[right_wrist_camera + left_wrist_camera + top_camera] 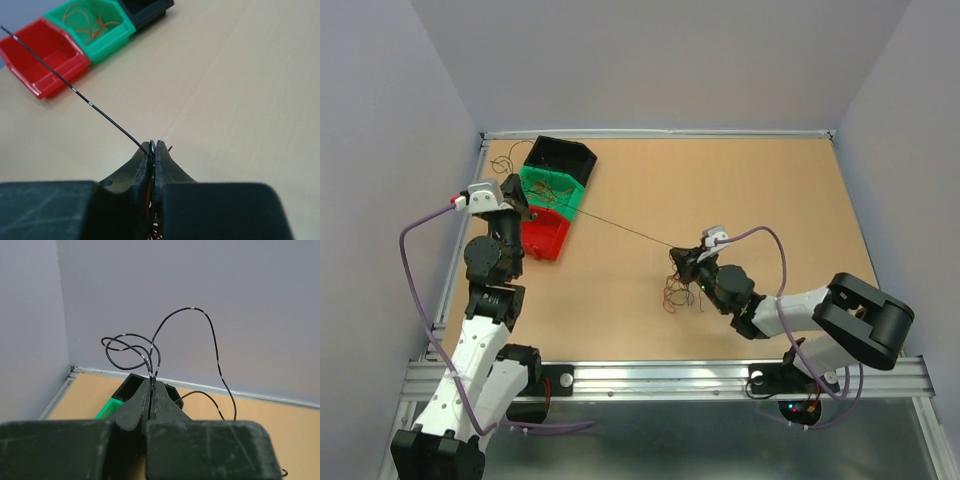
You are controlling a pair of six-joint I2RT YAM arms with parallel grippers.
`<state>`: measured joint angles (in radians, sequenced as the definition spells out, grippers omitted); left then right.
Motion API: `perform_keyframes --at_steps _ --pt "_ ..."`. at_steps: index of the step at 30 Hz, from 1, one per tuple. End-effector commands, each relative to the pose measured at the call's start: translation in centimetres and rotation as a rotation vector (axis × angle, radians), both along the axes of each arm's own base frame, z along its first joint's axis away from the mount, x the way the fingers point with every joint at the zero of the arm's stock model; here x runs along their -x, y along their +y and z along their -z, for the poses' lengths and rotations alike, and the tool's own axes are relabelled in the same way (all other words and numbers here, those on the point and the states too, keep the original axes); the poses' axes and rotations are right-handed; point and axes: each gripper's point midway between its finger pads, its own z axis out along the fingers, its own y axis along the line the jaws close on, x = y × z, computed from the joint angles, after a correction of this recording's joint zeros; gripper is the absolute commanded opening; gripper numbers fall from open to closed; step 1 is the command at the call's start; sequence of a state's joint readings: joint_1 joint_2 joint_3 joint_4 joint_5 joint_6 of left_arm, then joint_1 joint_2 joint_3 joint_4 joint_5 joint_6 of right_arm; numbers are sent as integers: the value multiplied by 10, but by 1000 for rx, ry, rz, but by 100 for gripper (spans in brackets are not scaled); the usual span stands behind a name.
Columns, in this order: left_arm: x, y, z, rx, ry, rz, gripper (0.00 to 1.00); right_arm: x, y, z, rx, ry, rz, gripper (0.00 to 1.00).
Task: Untangle the cables
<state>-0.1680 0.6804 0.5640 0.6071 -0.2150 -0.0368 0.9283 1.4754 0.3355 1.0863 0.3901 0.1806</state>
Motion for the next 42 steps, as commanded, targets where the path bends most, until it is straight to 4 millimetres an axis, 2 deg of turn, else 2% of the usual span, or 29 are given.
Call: perform_keyframes --at_steps 1,6,8,10,11,13,16,20,23,26,28,29,32,33,34,35,36,37,38,41,42 --pt "9 23 -35 37 -126 -97 0 -16 -62 9 -45 40 229 1" --pt "0 26 -28 32 -100 -115 0 -13 -89 7 -83 37 304 1" --pt "-2 32 -28 42 -95 -135 0 -12 -99 0 -109 22 332 5" --pt "-2 35 -29 48 -95 -141 0 -10 -111 3 -112 24 364 6" --pt "-2 38 -29 50 -94 -141 0 -10 -118 -2 -132 12 383 11" --pt "0 41 -31 53 -102 -144 0 -8 -129 1 -135 15 413 31" --pt "4 45 -35 55 -114 -150 0 -8 -144 -1 -157 6 464 33" --pt "3 47 -32 46 -106 -153 0 -7 -163 -1 -197 6 530 51" --pt "-3 44 -25 34 -83 -136 0 -4 -170 -4 -233 -2 549 53" --pt "-8 33 -22 4 -74 -80 0 -2 -166 -10 -258 -13 521 55" --pt "-9 30 -21 -3 -73 -63 0 0 -159 -12 -261 -14 474 66" --pt "-9 26 -21 -12 -75 -38 0 1 -154 -13 -261 -15 446 78" --pt "-10 7 -21 -49 -83 59 0 8 -110 -20 -206 -25 199 96" --pt "-10 0 -20 -63 -82 95 0 17 -85 -21 -172 -27 48 100" --pt "-9 -7 -20 -79 -84 133 0 16 -71 -30 -175 -37 -10 100" --pt "-8 -9 -21 -89 -93 146 0 22 -53 -21 -143 -6 -111 100" --pt "-7 -11 -21 -96 -94 154 0 17 -49 -18 -132 9 -111 100" --pt "-6 -13 -22 -100 -98 163 0 22 -33 -17 -114 13 -198 100" --pt "-4 -15 -22 -104 -103 177 0 19 -18 -14 -94 27 -237 100" --pt "-2 -23 -21 -120 -110 215 0 19 11 -18 -38 -27 -318 100" --pt "-1 -23 -21 -118 -113 219 0 20 31 -26 -16 -70 -364 100"
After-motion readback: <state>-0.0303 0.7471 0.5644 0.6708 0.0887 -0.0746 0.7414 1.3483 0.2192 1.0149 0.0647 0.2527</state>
